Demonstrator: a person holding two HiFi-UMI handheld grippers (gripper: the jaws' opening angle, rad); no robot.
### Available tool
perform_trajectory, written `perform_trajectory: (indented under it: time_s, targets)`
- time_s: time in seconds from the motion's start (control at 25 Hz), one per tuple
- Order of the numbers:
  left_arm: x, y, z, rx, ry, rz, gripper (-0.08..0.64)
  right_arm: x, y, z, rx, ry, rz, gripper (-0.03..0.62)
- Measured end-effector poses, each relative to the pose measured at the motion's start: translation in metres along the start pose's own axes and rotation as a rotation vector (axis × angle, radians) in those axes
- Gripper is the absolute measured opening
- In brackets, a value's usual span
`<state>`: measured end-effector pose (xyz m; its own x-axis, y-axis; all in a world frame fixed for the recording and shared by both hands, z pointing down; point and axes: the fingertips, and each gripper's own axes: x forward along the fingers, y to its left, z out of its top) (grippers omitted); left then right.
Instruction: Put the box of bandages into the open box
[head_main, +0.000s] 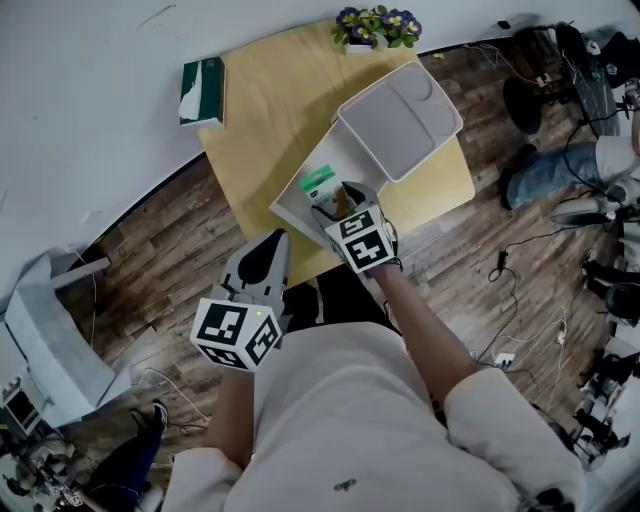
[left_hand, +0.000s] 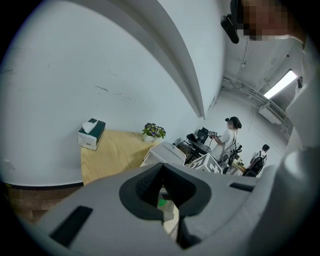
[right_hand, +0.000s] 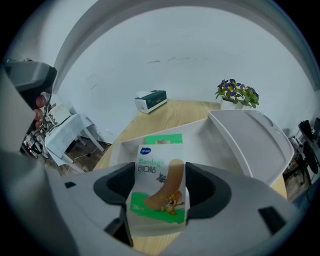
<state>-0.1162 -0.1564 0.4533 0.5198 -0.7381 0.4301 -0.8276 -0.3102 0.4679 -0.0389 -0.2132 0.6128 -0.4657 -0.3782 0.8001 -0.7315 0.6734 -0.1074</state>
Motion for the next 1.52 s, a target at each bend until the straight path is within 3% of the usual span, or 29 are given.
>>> perform_trajectory:
  time_s: [0.6, 1.52]
  targets:
    - [-0.004, -0.005, -0.001, 0.001, -0.010, 0.000, -0.002, -0.001, 0.001, -0.005, 0.013, 0.004, -0.003, 0.324]
    - [-0.020, -0.012, 0.000, 0.033, -0.026, -0.033, -0.002, -0.022, 0.008, 0.009, 0.017, -0.081, -0.049, 0.313]
